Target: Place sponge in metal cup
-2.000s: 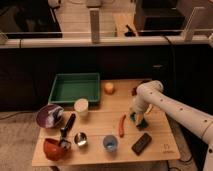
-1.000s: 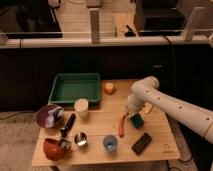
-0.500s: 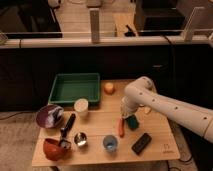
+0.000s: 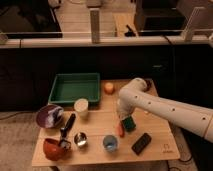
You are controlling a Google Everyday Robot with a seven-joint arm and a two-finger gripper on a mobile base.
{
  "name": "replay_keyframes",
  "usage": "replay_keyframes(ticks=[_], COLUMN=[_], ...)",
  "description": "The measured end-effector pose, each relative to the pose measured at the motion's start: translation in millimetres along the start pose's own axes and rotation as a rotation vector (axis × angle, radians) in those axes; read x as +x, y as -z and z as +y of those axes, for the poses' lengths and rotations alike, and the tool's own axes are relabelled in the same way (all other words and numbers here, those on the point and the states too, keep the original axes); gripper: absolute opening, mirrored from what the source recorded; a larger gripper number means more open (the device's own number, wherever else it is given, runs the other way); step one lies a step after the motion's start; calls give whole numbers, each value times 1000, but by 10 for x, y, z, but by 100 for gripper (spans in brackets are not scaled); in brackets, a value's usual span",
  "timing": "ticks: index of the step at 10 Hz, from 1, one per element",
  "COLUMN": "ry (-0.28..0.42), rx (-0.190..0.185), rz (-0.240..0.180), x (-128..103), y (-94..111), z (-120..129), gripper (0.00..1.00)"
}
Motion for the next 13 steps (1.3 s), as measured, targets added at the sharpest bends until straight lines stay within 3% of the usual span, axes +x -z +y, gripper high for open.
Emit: replay_keyframes(ticks=[7,13], ry=[58,90], rx=[6,15], rz=[40,71], x=[-273,-308], y=[117,149], z=[-118,-173], gripper=[2,2])
